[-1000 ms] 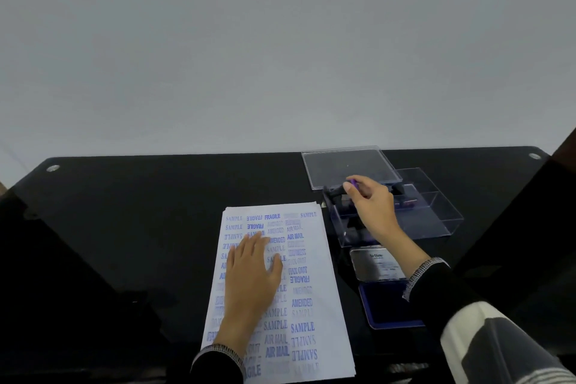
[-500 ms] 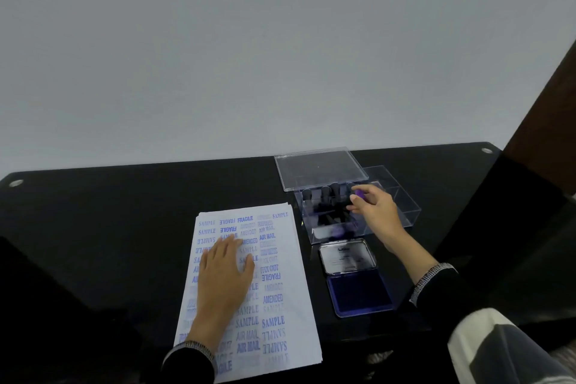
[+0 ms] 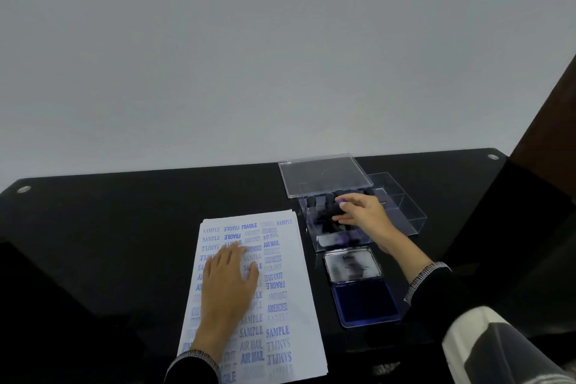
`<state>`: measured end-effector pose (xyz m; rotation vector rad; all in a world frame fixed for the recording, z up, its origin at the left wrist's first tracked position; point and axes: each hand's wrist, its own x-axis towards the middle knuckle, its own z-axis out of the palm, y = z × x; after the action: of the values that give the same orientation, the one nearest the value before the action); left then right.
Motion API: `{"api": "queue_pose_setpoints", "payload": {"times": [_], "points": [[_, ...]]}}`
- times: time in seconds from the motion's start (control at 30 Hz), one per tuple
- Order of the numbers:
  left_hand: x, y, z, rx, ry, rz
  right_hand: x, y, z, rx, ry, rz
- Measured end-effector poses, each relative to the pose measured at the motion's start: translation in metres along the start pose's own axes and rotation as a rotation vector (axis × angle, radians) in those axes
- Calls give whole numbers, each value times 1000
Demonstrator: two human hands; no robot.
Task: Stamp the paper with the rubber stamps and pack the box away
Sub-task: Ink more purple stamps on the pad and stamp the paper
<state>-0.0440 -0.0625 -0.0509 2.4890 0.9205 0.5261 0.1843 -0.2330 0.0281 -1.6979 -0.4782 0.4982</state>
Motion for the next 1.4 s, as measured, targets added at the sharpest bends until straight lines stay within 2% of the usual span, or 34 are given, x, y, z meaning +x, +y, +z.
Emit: {"api": "queue_pose_setpoints", "payload": {"times": [0.13, 0.43, 1.0, 1.4], "points": [[0, 0, 0, 3, -4, -2, 0, -2, 8, -188, -89, -20], [0, 0, -1, 6, 1, 4, 3, -1, 11, -383, -149, -123], [1, -3, 2, 5, 11, 8, -1, 1, 8, -483, -207, -147], [1, -4, 4, 16, -2, -5, 10, -13, 8, -684, -306, -73]]}}
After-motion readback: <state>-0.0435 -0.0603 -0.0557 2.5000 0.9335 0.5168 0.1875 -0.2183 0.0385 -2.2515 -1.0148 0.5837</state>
